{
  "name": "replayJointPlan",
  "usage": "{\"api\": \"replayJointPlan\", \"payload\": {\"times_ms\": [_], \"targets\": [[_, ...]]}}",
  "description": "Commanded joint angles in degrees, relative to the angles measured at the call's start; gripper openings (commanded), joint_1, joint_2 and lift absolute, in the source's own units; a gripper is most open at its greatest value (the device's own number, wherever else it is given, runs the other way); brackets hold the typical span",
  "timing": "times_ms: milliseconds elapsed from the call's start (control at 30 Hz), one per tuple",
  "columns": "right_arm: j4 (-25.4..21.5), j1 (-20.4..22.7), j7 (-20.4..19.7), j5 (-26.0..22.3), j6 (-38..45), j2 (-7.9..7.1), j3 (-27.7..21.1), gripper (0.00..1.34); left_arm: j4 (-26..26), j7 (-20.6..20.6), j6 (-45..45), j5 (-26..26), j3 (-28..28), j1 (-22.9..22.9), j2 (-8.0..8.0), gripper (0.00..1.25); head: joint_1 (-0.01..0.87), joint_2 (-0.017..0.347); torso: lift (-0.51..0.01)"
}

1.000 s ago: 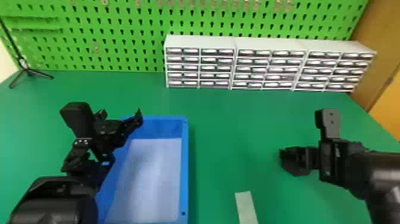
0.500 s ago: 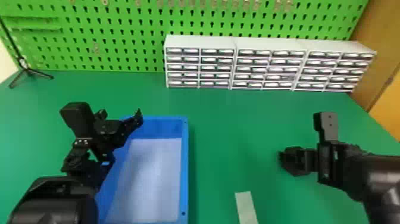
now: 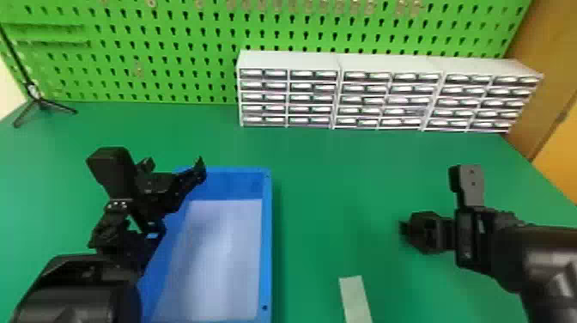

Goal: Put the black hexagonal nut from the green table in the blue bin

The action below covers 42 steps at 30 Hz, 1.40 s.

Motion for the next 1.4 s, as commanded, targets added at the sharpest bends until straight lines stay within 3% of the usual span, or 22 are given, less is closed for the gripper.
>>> {"api": "replayJointPlan", "payload": {"times_ms": [0,1367], "targets": [[0.88,-0.19,0.01,0.18,-0.60,0.09,0.16,0.84,0.00,0.00,0.00,0.01,0.00,0.08,0.00,1.13,0.692,0.008,-0.097],[5.71,-1.07,0.01,1.76,-3.67,0.18,1.04,0.84,0.00,0.00,0.00,0.01,0.00,0.00,0.00,1.13,0.692,0.008,-0.097]]}}
